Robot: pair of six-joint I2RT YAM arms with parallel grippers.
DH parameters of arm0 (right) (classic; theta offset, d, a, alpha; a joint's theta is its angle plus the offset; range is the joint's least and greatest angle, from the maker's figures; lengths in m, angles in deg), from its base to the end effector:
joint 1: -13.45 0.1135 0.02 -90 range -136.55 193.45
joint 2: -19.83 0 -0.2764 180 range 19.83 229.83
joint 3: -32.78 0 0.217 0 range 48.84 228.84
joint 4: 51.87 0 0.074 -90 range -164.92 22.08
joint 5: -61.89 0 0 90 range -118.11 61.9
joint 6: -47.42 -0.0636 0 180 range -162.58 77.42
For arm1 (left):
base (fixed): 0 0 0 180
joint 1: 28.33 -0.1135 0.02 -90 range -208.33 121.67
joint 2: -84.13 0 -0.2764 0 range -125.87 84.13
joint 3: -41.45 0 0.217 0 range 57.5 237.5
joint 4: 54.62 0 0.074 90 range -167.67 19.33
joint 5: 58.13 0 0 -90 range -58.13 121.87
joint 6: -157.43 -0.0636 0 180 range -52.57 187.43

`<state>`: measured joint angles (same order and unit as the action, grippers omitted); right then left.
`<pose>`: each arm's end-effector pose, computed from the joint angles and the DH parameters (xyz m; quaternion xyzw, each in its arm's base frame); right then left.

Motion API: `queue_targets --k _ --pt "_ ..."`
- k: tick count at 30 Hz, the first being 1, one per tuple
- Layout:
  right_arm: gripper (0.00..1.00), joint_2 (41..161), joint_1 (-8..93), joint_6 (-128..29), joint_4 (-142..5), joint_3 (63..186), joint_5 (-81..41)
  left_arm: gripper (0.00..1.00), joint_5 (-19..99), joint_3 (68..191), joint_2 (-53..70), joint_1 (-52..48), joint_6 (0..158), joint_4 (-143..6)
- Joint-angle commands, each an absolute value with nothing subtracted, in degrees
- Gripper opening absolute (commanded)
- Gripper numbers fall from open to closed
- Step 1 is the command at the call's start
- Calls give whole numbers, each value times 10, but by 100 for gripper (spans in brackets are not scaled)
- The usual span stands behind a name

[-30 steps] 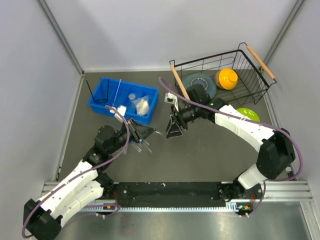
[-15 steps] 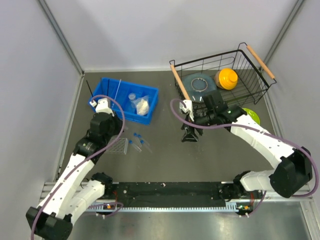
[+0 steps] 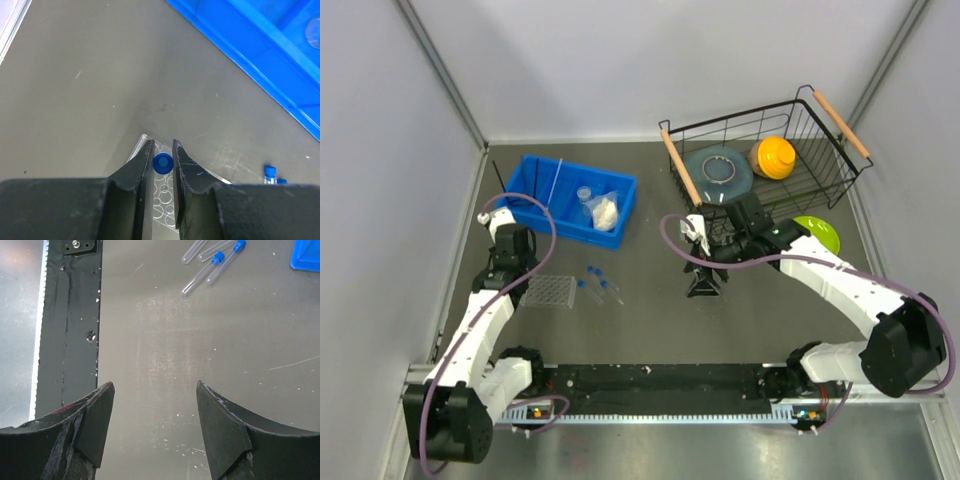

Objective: Organize the chemistry lab equipment

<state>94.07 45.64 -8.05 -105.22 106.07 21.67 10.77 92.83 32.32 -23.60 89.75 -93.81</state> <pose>0.1680 0.1631 0.2825 -0.5826 0.6502 0.3949 0.2862 0.1701 0.0089 0.2441 -0.2130 0.8672 0.0632 0.4456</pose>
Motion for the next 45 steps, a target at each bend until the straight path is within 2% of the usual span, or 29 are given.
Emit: queue_targets --k 1,22,45 --pt "67 914 455 -68 -1033 1056 242 5 124 924 297 -266 889 -881" --pt "67 913 454 -74 -1026 1053 252 5 96 911 324 -274 889 -929" --pt "68 901 455 -75 -1025 1051 250 9 128 914 250 -274 925 -900"
